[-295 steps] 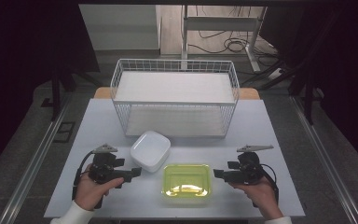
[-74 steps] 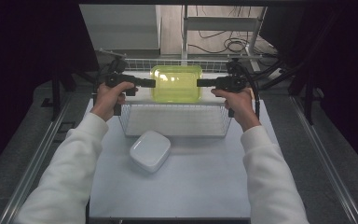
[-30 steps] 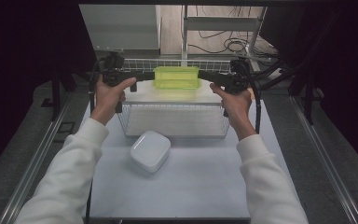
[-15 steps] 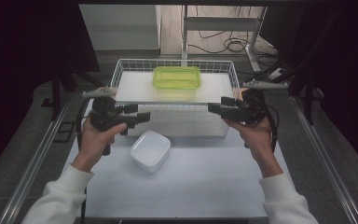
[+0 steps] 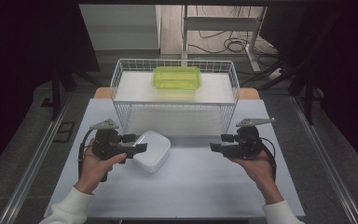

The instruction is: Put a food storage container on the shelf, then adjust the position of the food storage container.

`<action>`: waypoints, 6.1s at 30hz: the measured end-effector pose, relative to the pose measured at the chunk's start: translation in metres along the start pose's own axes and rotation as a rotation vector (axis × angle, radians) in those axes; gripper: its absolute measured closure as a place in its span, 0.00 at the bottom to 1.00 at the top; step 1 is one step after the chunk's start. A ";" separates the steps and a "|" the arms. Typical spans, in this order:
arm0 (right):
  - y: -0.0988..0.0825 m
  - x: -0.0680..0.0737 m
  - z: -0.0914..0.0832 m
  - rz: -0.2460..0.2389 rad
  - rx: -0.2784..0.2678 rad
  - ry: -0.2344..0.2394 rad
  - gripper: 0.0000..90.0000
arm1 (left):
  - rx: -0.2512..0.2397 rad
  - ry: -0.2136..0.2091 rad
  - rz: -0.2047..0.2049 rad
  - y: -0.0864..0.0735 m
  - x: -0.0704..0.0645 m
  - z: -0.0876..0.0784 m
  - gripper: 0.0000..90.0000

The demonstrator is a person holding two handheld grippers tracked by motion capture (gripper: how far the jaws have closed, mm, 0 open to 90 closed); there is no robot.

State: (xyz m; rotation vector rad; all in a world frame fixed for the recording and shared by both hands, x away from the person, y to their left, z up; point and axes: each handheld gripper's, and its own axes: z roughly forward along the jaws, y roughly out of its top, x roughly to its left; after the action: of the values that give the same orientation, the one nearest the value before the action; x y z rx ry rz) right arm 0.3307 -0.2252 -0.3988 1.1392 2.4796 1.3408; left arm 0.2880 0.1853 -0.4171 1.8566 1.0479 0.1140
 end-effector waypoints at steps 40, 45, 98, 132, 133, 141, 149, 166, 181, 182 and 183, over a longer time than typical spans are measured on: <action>-0.027 -0.009 0.008 0.068 0.086 0.032 0.37 | 0.166 0.148 -0.004 -0.010 0.028 0.025 0.34; -0.029 -0.009 0.010 0.066 0.098 0.031 0.37 | 0.170 0.195 0.003 0.001 0.034 0.027 0.38; -0.037 -0.017 0.018 0.093 0.132 0.009 0.37 | 0.343 0.155 0.146 0.017 0.046 0.113 1.00; -0.040 -0.019 0.020 0.103 0.146 0.016 0.37 | 0.396 -0.022 0.265 0.023 -0.027 0.156 1.00; -0.040 -0.019 0.020 0.105 0.144 0.016 0.37 | 0.386 -0.022 0.261 0.024 -0.027 0.154 1.00; -0.040 -0.019 0.018 0.110 0.131 0.018 0.36 | 0.273 -0.031 0.179 0.030 -0.017 0.100 1.00; -0.040 -0.018 0.018 0.118 0.129 0.025 0.36 | 0.269 -0.112 0.196 -0.004 -0.045 0.053 1.00; -0.041 -0.017 0.019 0.117 0.138 0.027 0.36 | 0.473 -0.192 0.303 -0.065 -0.088 0.076 1.00; -0.042 -0.018 0.020 0.118 0.144 0.027 0.36 | 0.459 -0.167 0.264 -0.065 -0.076 0.079 1.00; -0.042 -0.018 0.020 0.118 0.144 0.027 0.36 | 0.458 -0.166 0.263 -0.064 -0.075 0.079 1.00; -0.042 -0.018 0.019 0.118 0.143 0.027 0.36 | 0.459 -0.163 0.263 -0.064 -0.075 0.079 1.00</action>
State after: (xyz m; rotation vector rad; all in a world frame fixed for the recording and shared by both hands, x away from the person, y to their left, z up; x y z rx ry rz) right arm 0.3276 -0.2376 -0.4468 1.3251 2.6016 1.2298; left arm 0.2405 0.0884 -0.4832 2.3697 0.7524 -0.1341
